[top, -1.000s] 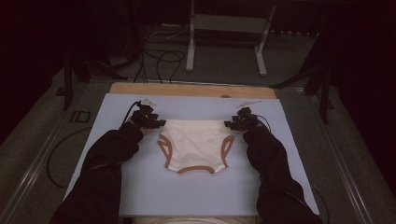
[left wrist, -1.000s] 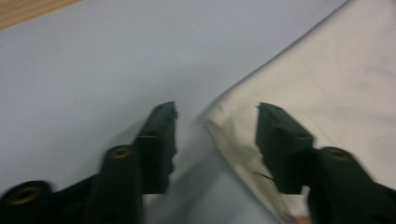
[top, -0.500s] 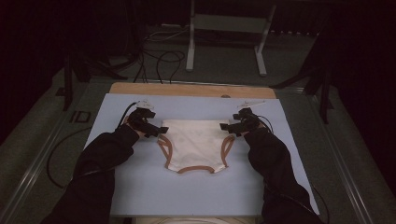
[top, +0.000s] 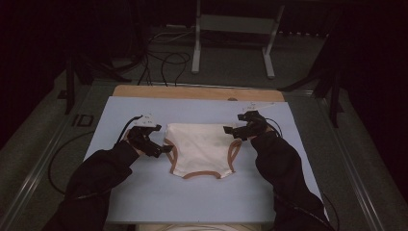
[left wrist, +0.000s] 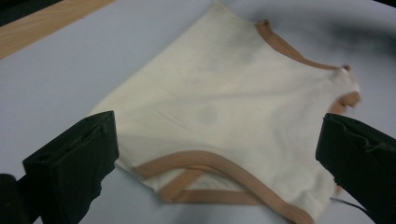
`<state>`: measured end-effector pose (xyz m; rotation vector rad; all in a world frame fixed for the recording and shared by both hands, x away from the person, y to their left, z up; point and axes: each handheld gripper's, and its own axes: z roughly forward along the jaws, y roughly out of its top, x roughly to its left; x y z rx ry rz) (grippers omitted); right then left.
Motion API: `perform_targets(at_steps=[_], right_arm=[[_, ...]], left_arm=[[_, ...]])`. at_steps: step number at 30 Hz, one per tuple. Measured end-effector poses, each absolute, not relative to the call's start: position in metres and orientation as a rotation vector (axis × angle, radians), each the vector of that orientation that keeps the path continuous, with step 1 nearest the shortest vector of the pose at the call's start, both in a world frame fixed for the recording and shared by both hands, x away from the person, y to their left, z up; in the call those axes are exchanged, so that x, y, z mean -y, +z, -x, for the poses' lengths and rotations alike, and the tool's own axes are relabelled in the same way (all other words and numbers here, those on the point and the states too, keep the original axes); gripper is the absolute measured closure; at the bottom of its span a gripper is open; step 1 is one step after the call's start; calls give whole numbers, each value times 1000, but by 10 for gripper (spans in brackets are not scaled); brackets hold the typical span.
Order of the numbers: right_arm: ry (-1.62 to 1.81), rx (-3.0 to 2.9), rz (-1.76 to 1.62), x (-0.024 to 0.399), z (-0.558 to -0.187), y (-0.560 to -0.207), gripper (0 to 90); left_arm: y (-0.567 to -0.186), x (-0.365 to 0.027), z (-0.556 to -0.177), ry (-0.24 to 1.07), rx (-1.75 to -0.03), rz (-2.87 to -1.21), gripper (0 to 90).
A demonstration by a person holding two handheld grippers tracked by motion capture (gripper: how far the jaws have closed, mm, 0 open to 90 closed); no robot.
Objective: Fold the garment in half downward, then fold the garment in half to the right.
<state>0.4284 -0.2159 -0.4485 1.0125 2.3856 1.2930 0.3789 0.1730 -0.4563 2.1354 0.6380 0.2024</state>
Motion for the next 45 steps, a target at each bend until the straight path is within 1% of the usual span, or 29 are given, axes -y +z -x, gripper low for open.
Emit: perform_targets(at_steps=[3,7,9,12,15,16,17,19,20,27,30,31,35,38,39,41,45], right_arm=[[1311,-2397,-1003,212,-425,-446,112],[1320,-2418,-975,205,-420,-445,112],[1331,-2423,-971,201,-416,-446,112],[1331,-2431,-960,198,-414,-446,112],[1333,-2437,-951,196,-412,-447,112],[1337,-2438,-951,195,-411,-447,112],[1339,-2438,-951,195,-410,-448,112],[1341,-2437,-948,195,-410,-449,112],[1341,-2440,-950,195,-408,-449,112],[1348,-2454,-955,197,-407,-454,113],[1355,-2453,-965,197,-407,-455,113],[1358,-2455,-960,197,-407,-456,112],[1344,-2478,-947,193,-405,-458,112],[1345,-2483,-942,191,-406,-458,113],[1348,-2484,-942,190,-406,-458,113],[1344,-2488,-935,189,-406,-458,113],[1340,-2497,-926,186,-405,-459,113]], left_arm=[[-454,-171,-370,195,-611,-2131,0],[-453,-163,-356,180,-530,-2143,0],[-454,-158,-349,204,-504,-2153,0],[-459,-154,-343,177,-482,-2149,0],[-466,-150,-338,179,-460,-2164,0],[-470,-149,-335,192,-426,-2161,0],[-473,-148,-333,207,-421,-2166,0],[-477,-147,-332,191,-420,-2177,0],[-484,-145,-331,159,-419,-2185,0],[-498,-136,-328,102,-354,-2250,0],[-501,-133,-328,92,-331,-2272,0],[-502,-132,-327,110,-336,-2272,0],[-508,-128,-327,134,-324,-2314,99],[-511,-125,-327,140,-296,-2370,156],[-512,-125,-327,137,-278,-2382,156],[-515,-124,-327,154,-265,-2404,189],[-519,-124,-329,154,-264,-2405,218]])
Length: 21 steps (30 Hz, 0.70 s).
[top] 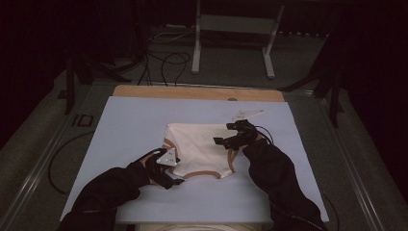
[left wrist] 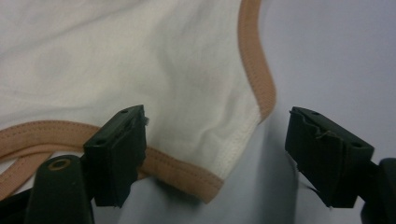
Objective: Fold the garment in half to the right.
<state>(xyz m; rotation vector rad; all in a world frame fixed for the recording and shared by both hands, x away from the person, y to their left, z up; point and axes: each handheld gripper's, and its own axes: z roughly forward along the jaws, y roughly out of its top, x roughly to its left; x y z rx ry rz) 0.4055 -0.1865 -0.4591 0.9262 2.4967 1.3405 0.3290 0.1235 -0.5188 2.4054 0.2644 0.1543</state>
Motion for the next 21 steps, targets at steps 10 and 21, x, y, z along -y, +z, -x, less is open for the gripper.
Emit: perform_targets(at_steps=[10,21], right_arm=[[1340,-2510,-915,181,-405,-461,113],[1349,-2533,-879,165,-408,-460,113]], left_arm=[[-520,-122,-336,225,-262,-2374,359],[-521,-117,-341,235,-272,-2355,702]])
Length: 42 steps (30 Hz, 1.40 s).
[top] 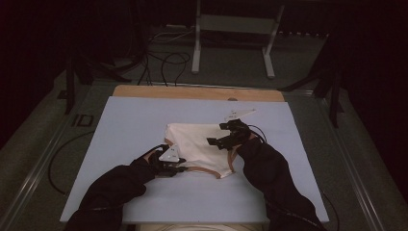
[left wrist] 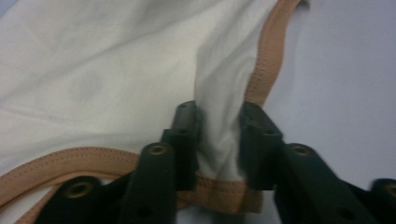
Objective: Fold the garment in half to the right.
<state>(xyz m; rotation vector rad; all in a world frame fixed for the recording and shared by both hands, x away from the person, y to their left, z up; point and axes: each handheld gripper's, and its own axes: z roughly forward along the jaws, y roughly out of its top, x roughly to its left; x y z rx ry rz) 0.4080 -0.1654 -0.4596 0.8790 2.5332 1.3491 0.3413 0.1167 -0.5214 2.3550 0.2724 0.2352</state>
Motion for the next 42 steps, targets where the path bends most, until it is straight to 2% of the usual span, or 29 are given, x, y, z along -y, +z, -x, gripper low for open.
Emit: perform_targets(at_steps=[4,8,16,23,42], right_arm=[[1362,-2551,-863,155,-408,-460,113],[1381,-2568,-833,140,-410,-460,113],[1406,-2596,-770,108,-420,-461,113],[1388,-2616,-852,79,-440,-466,113],[1320,-2655,-848,12,-483,-493,112]], left_arm=[[-522,-116,-342,239,-287,-2347,809],[-522,-117,-344,229,-289,-2344,844],[-524,-119,-344,221,-284,-2333,855],[-524,-119,-345,216,-280,-2331,855],[-524,-120,-344,227,-260,-2334,855]])
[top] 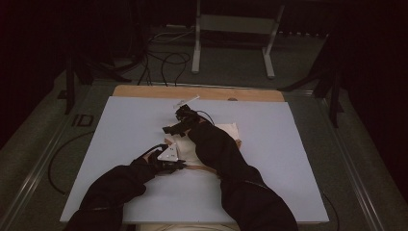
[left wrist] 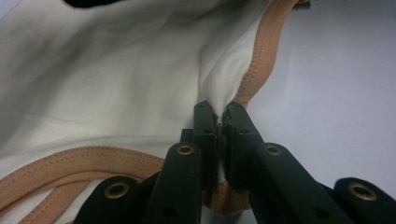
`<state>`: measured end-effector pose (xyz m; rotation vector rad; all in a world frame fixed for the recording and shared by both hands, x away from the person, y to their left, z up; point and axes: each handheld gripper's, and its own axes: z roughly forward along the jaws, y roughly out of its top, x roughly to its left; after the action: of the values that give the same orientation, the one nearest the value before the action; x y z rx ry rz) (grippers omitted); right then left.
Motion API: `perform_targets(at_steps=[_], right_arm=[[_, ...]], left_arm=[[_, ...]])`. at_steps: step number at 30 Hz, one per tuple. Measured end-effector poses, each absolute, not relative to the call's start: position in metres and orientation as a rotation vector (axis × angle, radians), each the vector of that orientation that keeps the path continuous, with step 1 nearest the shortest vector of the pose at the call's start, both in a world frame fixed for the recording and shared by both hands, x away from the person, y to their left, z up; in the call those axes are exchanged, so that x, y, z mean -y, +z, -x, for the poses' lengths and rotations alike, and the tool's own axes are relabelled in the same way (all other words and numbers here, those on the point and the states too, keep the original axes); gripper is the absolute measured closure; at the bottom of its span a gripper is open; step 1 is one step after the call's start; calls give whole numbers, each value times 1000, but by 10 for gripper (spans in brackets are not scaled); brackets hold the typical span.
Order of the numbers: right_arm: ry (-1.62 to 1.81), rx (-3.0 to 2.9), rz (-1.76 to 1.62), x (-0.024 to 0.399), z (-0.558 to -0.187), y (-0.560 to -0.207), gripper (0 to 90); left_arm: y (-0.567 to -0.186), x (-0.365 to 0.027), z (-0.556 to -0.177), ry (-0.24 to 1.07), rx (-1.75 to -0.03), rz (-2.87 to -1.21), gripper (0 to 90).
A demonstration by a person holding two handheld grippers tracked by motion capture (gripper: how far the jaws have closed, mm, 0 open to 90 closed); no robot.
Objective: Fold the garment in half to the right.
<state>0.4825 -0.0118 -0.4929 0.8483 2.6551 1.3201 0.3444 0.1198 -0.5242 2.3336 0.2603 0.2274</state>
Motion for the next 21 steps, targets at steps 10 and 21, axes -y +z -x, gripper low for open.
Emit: perform_targets(at_steps=[10,21], right_arm=[[1235,-2668,-901,-3,-491,-504,139],[1133,-2676,-867,-12,-495,-516,343]], left_arm=[[-525,-120,-344,228,-260,-2330,855],[-525,-120,-344,229,-260,-2330,855]])
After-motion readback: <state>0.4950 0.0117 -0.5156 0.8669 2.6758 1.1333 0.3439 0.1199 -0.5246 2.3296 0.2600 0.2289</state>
